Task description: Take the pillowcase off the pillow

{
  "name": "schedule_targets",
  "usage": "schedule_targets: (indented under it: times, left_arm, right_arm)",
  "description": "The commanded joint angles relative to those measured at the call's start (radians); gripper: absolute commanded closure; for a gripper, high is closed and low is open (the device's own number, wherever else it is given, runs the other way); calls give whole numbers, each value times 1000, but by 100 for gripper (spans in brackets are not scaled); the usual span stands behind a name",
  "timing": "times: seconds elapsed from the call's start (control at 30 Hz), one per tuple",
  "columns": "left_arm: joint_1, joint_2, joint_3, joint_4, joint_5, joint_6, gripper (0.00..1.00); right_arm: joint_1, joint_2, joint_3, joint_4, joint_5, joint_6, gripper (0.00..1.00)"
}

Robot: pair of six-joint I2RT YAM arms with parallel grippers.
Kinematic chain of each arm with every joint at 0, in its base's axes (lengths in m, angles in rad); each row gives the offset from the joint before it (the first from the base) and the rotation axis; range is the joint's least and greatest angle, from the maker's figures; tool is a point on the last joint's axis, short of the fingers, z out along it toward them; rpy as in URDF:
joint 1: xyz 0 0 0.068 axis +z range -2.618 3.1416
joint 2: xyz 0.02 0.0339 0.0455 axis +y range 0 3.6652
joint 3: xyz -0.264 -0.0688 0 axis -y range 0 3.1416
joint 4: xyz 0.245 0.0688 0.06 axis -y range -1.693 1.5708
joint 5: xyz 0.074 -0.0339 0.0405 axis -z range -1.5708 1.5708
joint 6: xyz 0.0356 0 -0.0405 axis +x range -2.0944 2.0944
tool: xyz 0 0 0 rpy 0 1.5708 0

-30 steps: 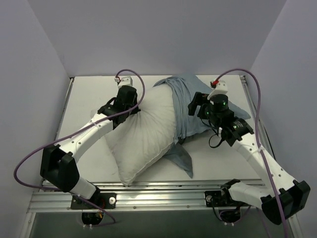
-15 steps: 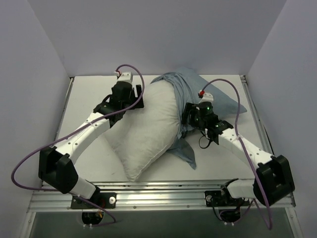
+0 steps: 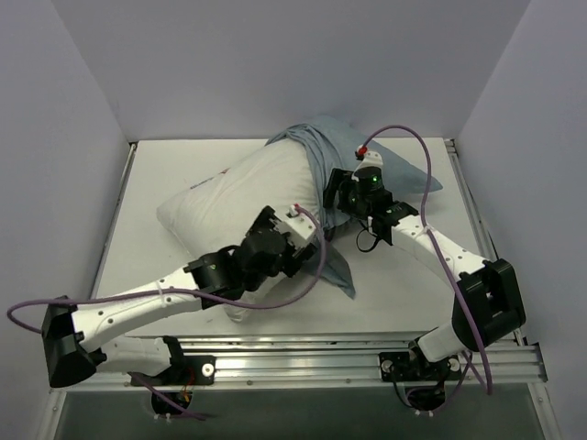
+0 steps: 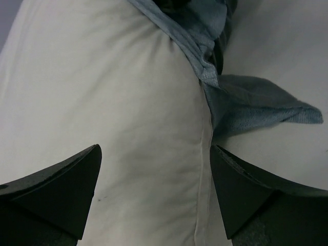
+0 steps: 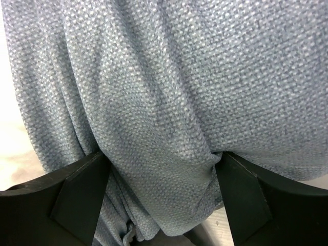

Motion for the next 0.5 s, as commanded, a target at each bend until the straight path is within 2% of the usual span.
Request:
schedule_targets:
  times: [0.0, 0.13, 0.33, 0.47]
  left_arm:
    - [-80, 110, -8, 0, -199, 85, 6]
    - [-163, 240, 18, 25, -314, 97, 6]
    - [-168, 391, 46, 29, -381, 43, 6]
    - [-131, 483, 29, -7, -524, -44, 6]
  right_arm:
    - [3, 16, 65, 60, -15, 1, 22]
    - [3, 13, 64, 57, -44, 4, 17]
    - [1, -13, 55, 34, -47, -12, 9]
    - [-2, -56, 50, 3, -41, -29, 7]
